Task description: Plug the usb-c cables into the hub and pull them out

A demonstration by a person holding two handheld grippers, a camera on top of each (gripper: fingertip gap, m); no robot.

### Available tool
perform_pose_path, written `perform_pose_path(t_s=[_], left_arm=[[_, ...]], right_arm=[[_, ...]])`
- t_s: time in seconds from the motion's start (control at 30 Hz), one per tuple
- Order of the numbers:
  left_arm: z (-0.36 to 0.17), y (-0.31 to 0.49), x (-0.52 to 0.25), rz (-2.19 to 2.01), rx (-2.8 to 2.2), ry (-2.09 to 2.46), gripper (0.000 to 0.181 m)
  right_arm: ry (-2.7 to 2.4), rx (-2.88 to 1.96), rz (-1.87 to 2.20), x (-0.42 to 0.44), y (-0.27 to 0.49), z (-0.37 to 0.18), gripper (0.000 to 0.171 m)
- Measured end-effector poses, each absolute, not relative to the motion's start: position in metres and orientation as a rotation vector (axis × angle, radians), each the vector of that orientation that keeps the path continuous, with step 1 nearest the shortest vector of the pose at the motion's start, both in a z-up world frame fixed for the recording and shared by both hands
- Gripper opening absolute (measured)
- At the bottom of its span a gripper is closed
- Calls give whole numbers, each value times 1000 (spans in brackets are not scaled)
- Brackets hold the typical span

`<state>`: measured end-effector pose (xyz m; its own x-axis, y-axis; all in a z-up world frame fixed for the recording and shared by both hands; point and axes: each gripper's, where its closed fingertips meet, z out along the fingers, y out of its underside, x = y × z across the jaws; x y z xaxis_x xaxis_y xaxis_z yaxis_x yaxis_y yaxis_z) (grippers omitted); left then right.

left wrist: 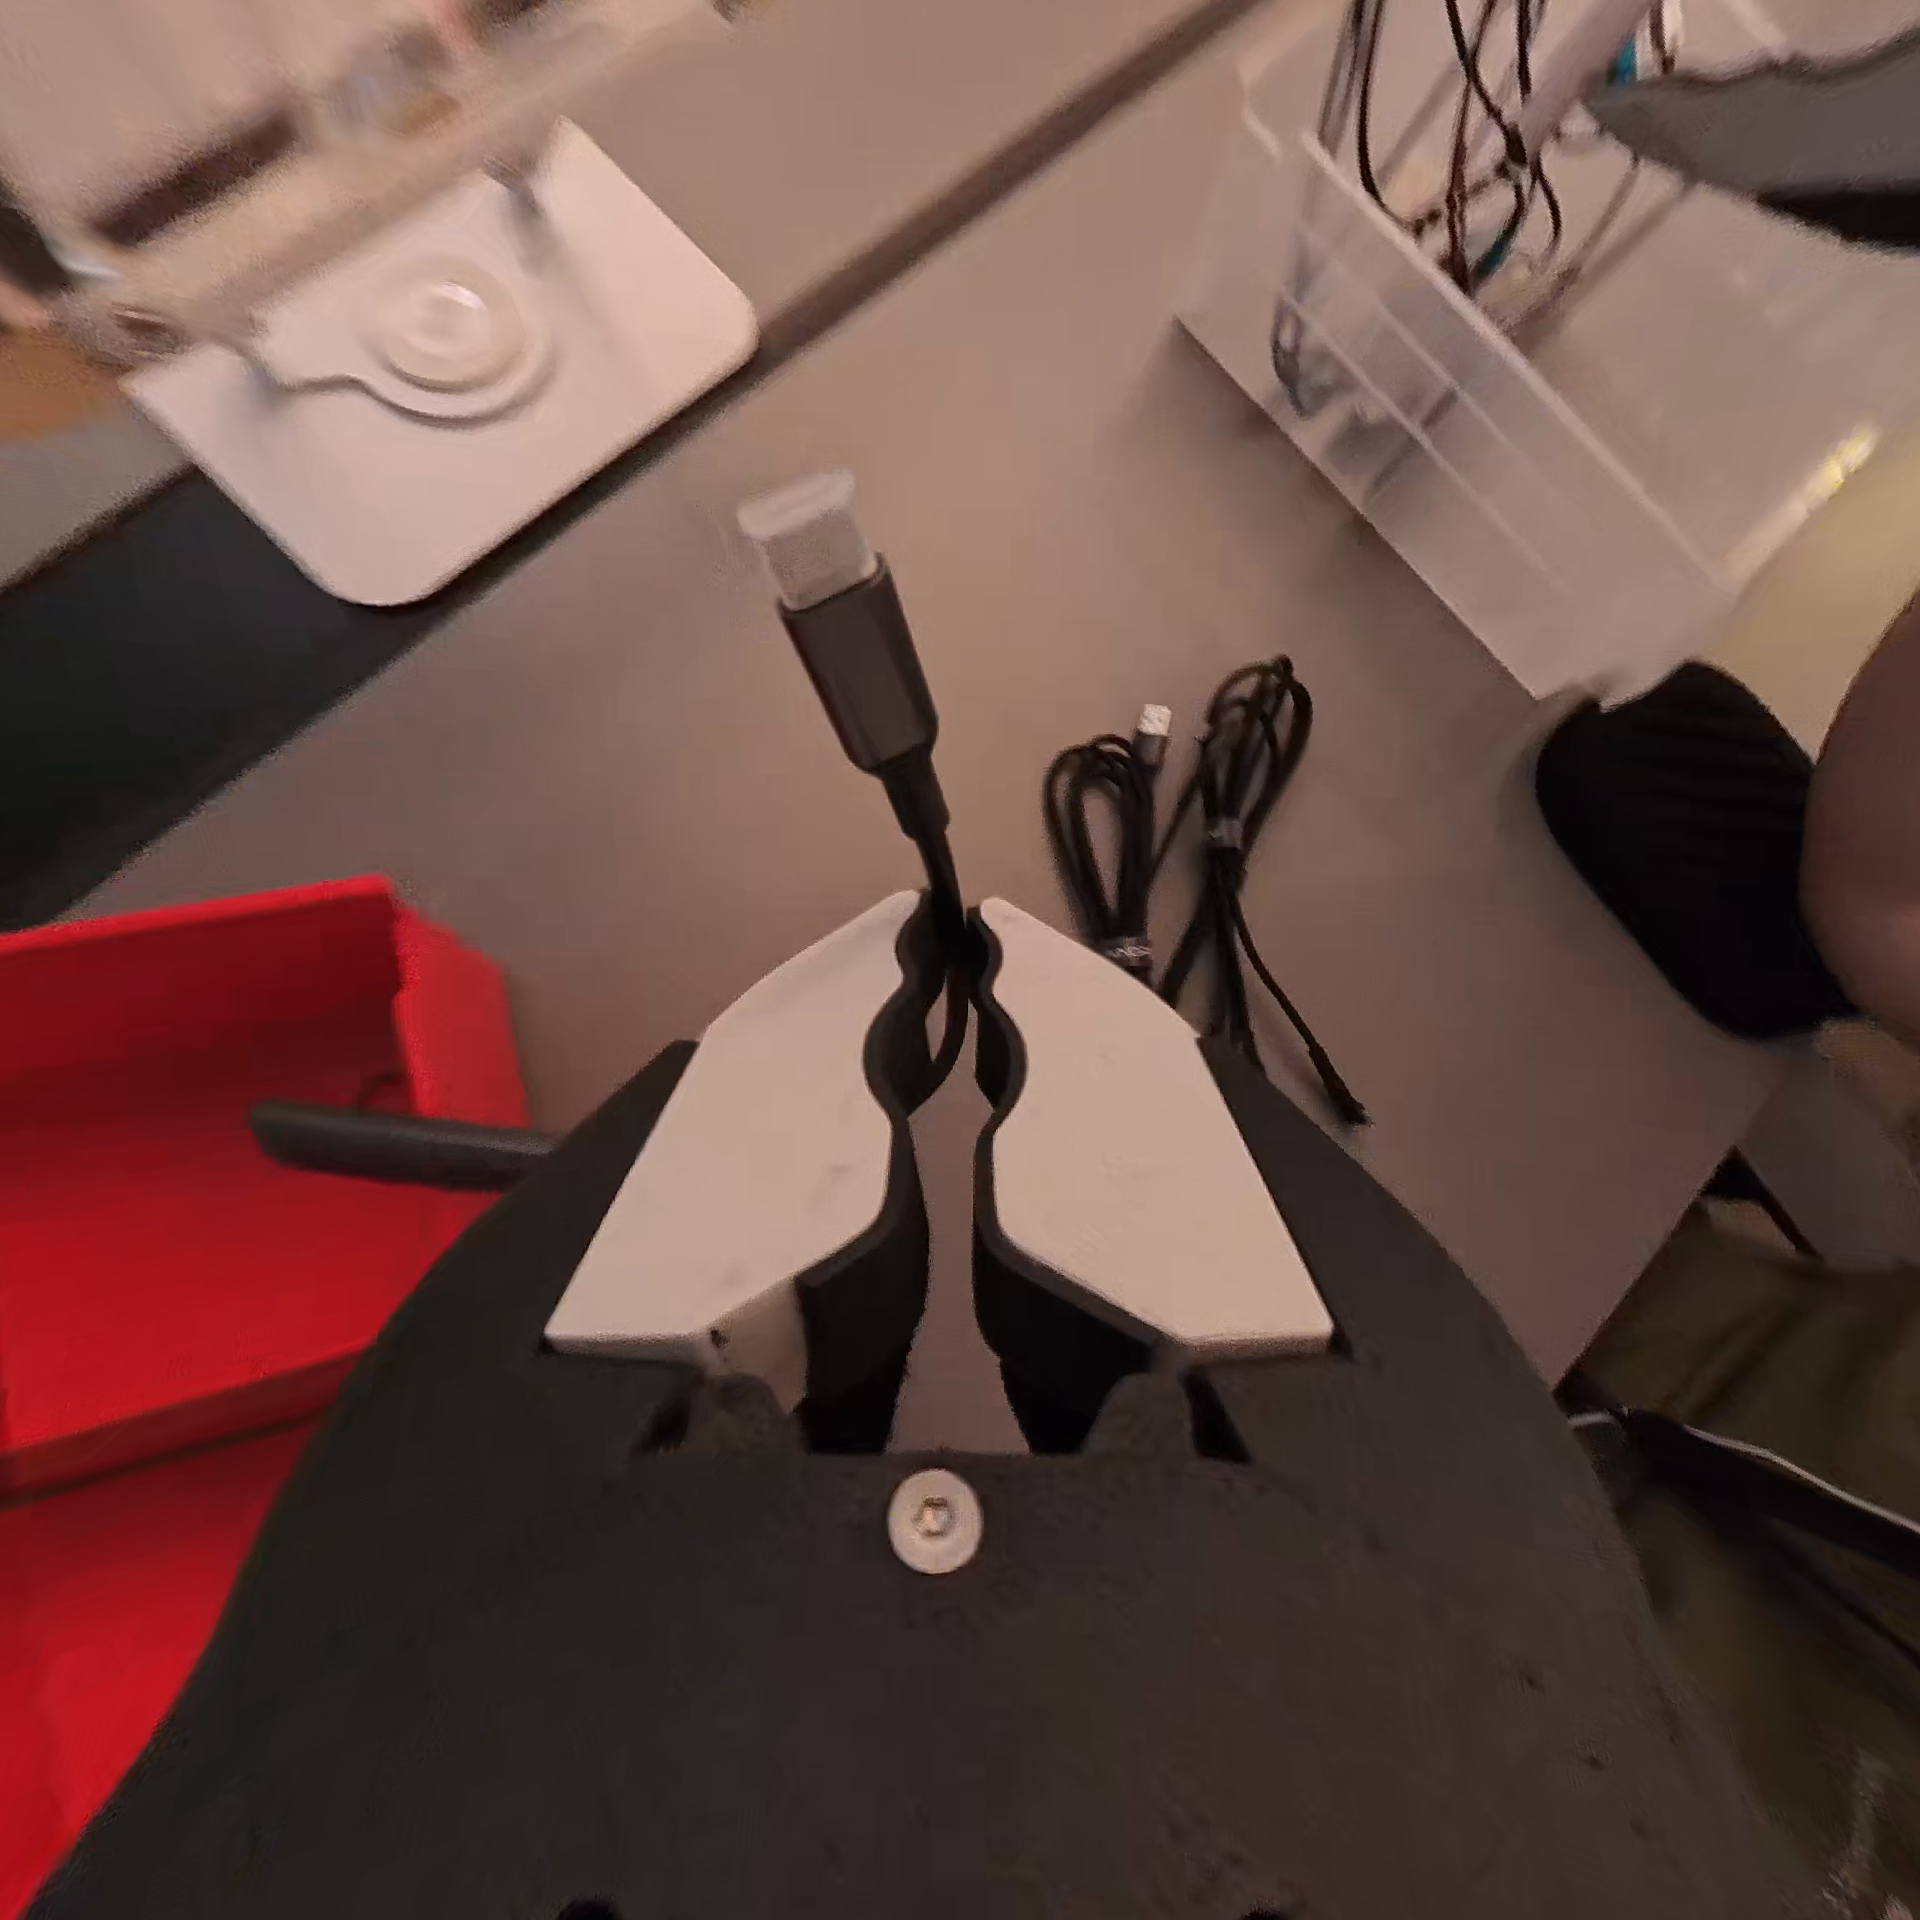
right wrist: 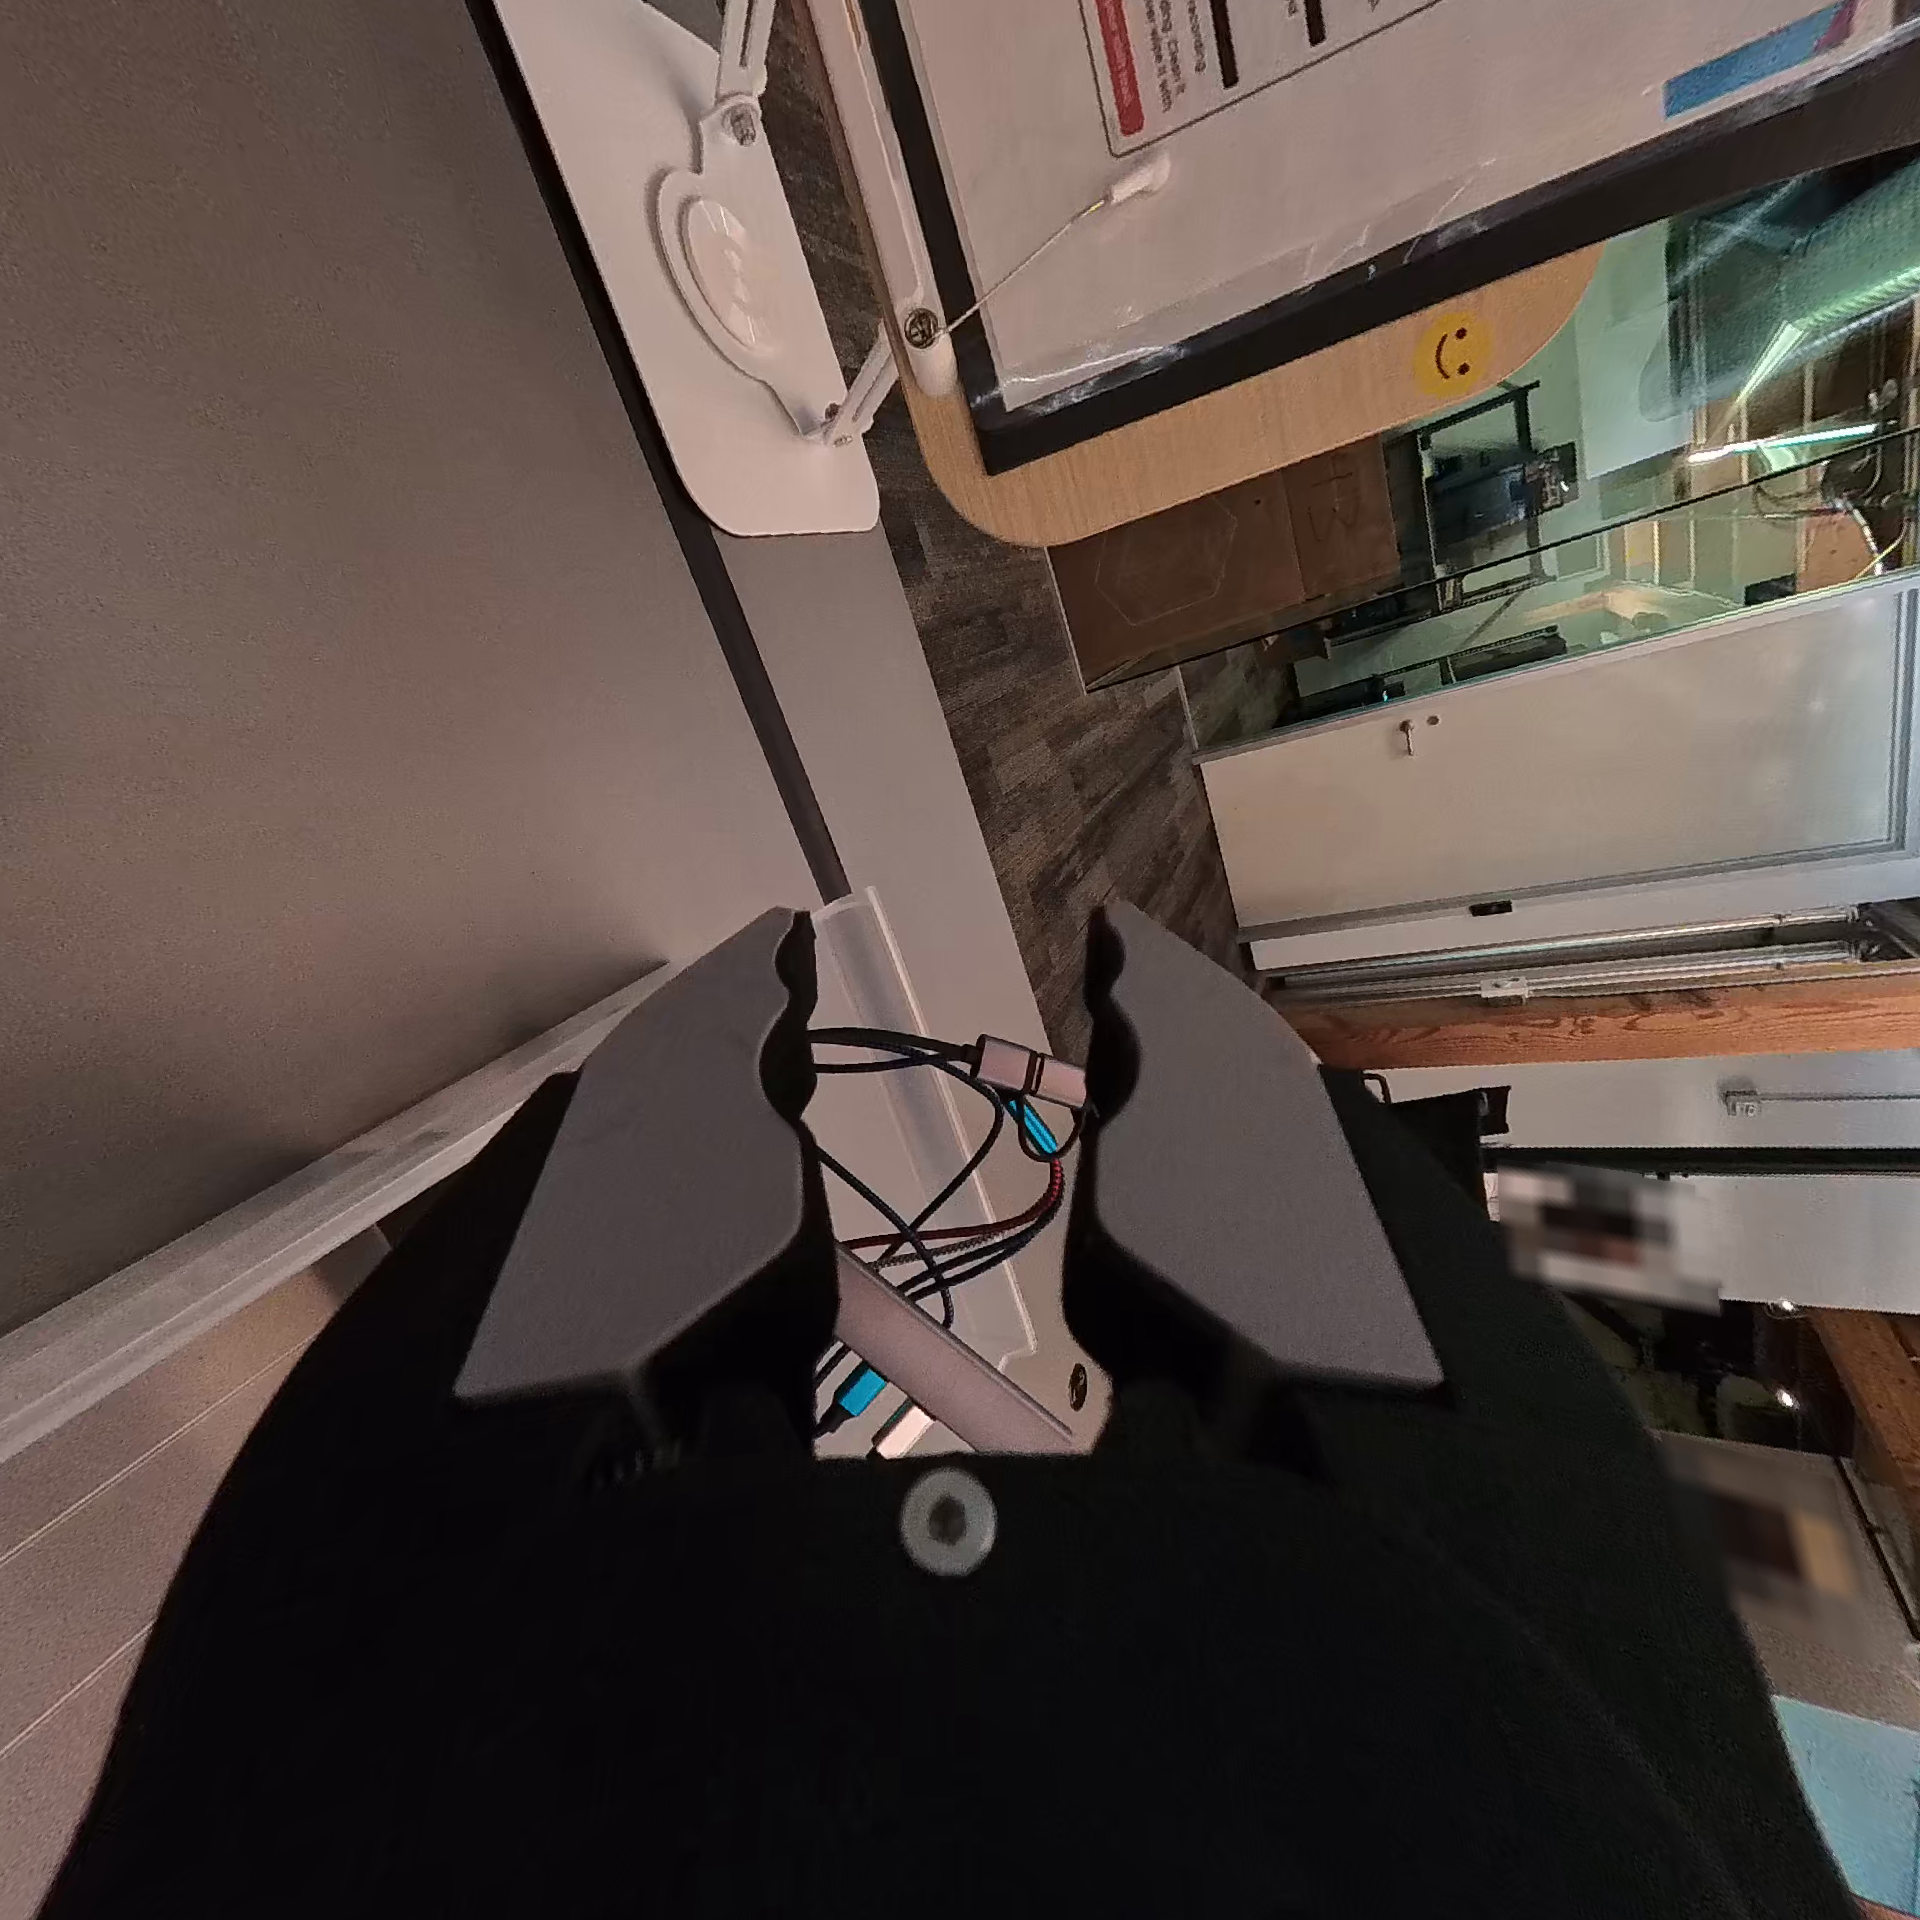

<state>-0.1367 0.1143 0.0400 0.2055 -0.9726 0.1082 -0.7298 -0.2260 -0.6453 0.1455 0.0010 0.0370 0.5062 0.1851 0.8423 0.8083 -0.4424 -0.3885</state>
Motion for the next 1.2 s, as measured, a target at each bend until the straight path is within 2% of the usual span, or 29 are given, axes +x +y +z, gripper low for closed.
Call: perform_pose_path(t_s=[0.4, 0.6, 0.67, 0.7, 0.8, 0.93, 1.03, 1.1, 1.2], left_arm=[[-94, 79, -59, -744, -2257, 1921, 3], [-109, 53, -36, -1128, -2295, 1950, 4], [-99, 54, -35, -1250, -2307, 1913, 41], [-89, 58, -36, -1303, -2304, 1880, 50], [-47, 92, -50, -1337, -2212, 1731, 50], [22, 187, -121, -1032, -2049, 1402, 49], [45, 291, -244, -502, -2056, 948, 50], [37, 330, -330, -308, -2106, 713, 52], [3, 351, -408, -366, -2208, 521, 56]], right_arm=[[-803, -1902, -930, 148, -3, 41, 51], [-795, -1898, -921, 150, -3, 42, 51], [-792, -1902, -919, 151, -4, 41, 51], [-790, -1902, -917, 152, -4, 41, 51], [-783, -1903, -917, 153, -6, 42, 51], [-785, -1896, -914, 152, -5, 43, 51], [-801, -1913, -917, 151, -2, 37, 51], [-818, -1929, -921, 150, 1, 32, 51], [-837, -1952, -924, 148, 5, 24, 51]])
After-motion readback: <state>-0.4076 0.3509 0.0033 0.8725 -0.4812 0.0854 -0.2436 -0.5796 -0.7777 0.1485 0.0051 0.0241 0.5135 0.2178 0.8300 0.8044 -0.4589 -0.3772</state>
